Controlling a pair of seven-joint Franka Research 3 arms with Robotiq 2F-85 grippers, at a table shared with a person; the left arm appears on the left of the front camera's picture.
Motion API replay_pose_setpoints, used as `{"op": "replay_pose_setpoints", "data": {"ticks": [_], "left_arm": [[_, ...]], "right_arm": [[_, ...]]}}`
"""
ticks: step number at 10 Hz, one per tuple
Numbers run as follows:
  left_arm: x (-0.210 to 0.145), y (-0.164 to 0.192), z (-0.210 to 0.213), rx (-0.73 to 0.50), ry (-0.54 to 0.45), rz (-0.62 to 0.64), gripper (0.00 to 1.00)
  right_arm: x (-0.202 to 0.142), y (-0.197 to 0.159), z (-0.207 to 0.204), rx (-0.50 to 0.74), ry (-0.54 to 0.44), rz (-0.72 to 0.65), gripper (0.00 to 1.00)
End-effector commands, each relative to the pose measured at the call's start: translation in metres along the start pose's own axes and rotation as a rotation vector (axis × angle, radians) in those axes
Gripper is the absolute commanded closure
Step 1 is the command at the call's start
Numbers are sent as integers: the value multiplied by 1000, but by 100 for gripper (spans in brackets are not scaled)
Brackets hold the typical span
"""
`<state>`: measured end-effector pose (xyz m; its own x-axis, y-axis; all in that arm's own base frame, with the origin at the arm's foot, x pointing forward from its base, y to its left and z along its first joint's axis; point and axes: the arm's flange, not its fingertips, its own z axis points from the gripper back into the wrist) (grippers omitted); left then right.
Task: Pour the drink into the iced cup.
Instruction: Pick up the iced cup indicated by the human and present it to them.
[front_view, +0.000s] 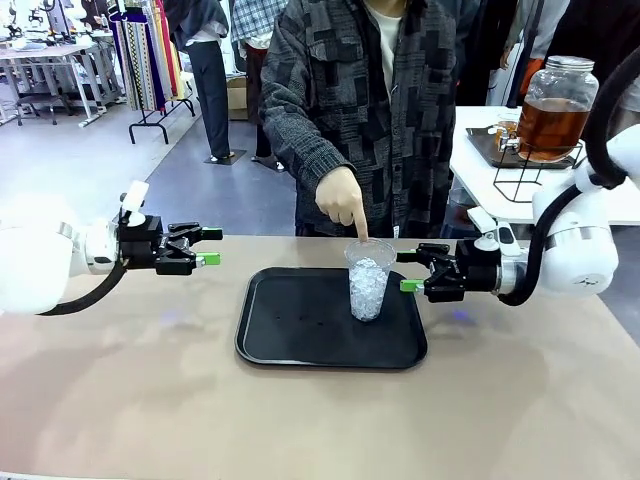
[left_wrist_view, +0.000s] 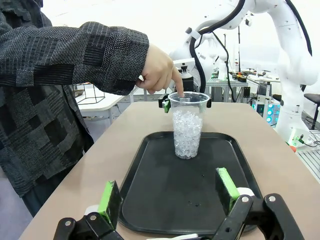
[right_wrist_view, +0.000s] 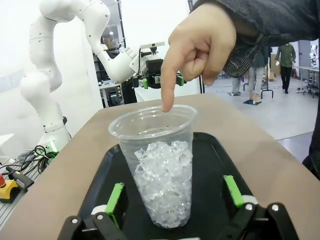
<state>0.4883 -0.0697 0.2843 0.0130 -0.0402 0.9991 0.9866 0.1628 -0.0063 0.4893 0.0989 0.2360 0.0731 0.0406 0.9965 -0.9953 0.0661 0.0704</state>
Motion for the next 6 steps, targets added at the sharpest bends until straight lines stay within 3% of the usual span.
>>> {"op": "replay_pose_setpoints", "data": {"ticks": [1, 6], "left_arm": [[3, 1, -1, 1, 5, 4, 0], [3, 1, -1, 1, 5, 4, 0]], "right_arm": [[-3, -8, -15, -25, -12, 34, 0], [-7, -5, -33, 43, 1, -6, 0]]}}
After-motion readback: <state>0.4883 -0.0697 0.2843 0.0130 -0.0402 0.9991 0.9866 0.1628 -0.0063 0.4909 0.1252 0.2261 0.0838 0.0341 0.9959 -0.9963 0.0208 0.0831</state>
